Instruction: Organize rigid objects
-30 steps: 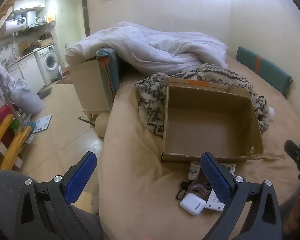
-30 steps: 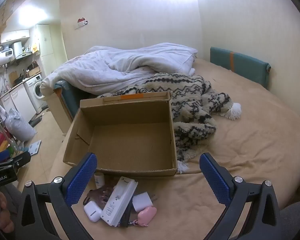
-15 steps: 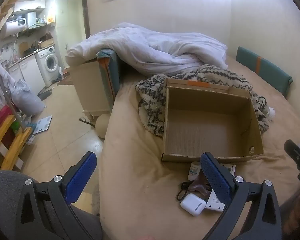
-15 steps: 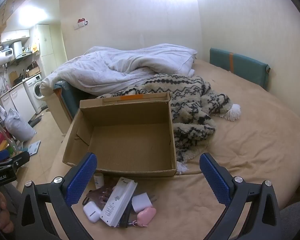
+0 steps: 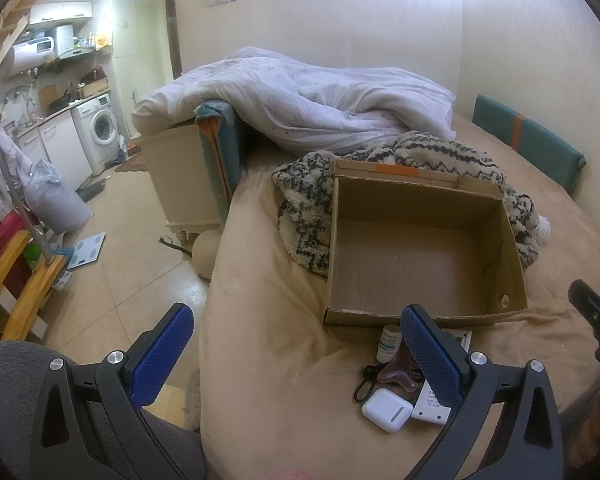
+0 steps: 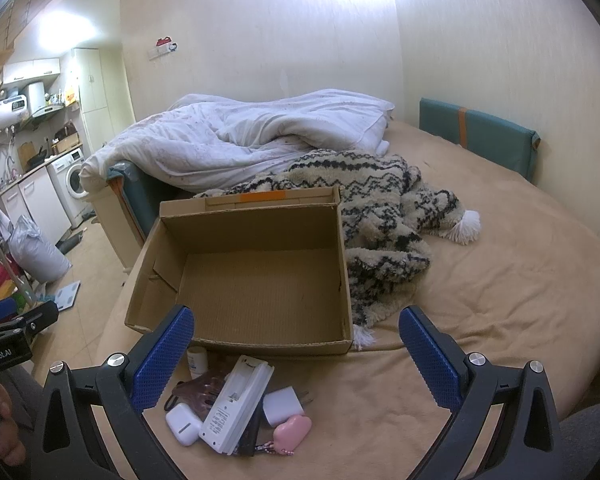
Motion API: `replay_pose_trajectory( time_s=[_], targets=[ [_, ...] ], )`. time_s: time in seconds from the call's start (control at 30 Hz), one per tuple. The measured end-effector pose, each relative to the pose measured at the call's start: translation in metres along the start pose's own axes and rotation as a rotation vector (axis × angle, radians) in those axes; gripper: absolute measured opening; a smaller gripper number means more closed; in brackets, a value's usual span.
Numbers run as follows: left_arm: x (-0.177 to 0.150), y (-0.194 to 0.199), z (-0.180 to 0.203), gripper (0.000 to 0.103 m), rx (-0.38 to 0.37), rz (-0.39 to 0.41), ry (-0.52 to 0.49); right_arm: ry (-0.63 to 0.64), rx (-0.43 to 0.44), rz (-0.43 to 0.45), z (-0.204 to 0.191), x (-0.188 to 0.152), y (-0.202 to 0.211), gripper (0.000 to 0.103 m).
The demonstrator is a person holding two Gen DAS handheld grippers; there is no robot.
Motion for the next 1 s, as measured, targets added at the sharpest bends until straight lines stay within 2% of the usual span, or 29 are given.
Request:
replay_pose_trajectory(
  time_s=[1.0],
  targets=[
    [0.0054, 0.0083, -0.0052, 0.103, 0.002, 0.01, -0.002, 0.002, -0.001, 0.0, -0.0005, 0.0, -0.0003, 0.103]
  ],
)
Point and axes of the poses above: each gripper's, at about its wrist camera, not at the fingertips, and y roughly against the way its jaws point, z to its right, x to its top, the point moved 4 cm from there along -y, roughly the way its jaws point, and after that the axes turned 7 degrees about z, right-handed, at the moved point
